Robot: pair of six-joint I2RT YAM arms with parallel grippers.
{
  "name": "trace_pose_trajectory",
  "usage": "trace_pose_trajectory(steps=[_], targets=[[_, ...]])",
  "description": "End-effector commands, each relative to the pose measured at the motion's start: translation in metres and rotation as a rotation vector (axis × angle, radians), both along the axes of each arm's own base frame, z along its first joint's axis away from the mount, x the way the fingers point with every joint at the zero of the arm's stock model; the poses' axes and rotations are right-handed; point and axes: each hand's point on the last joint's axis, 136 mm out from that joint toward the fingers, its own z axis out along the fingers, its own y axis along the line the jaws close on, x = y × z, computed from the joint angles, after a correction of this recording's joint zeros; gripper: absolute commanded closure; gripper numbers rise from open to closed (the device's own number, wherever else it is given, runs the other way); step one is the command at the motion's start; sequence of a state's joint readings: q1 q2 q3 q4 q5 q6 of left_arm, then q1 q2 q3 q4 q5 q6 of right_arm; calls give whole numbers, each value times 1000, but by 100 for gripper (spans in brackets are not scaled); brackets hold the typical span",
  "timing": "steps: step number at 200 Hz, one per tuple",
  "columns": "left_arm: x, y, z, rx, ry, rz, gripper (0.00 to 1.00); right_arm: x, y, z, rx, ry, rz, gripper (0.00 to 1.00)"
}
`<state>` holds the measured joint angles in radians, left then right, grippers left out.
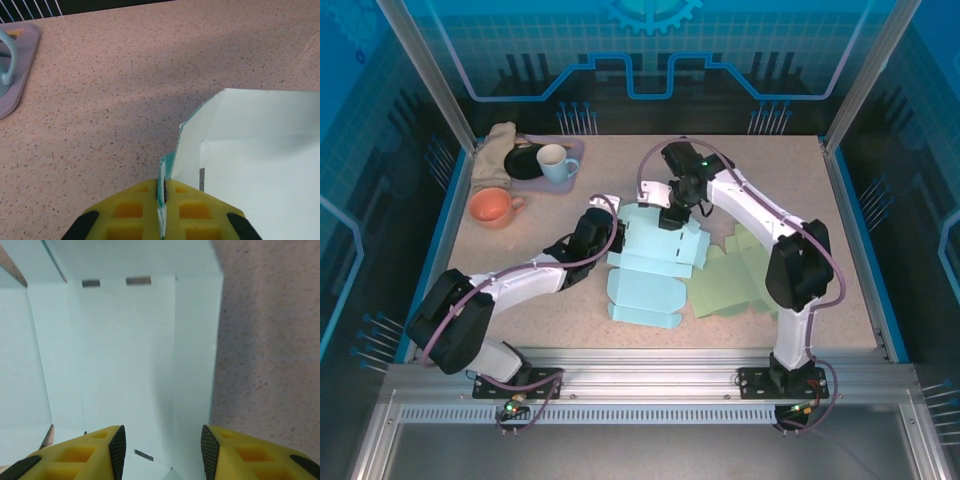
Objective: Fold the paper box
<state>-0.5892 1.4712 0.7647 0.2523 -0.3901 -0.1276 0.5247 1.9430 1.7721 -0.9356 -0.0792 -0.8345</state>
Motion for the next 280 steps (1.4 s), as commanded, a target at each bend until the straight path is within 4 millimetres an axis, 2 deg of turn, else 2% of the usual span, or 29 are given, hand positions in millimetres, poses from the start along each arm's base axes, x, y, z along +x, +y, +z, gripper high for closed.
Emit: trace_pose_trajectory(steps=[1,43,135,171,272,280], targets=[[1,-3,12,-27,-49,-23,100,0,-15,4,-40,33,30,54],[1,-7,8,-31,-52,-45,100,11,-25,-8,-56,57,19,55],[-3,-13,8,-48,-59,-73,100,5,-31,-34,-67,161,42,63],[-4,-13,10,-49,-65,-71,100,4,-29,-33,-62,171,51,73],[-4,-12,14,-73,-89,-51,100,2,-35,-41,-81,214,47,74],[-4,-12,14,-73,-91,-50,100,3,-36,-41,-84,215,45,78]])
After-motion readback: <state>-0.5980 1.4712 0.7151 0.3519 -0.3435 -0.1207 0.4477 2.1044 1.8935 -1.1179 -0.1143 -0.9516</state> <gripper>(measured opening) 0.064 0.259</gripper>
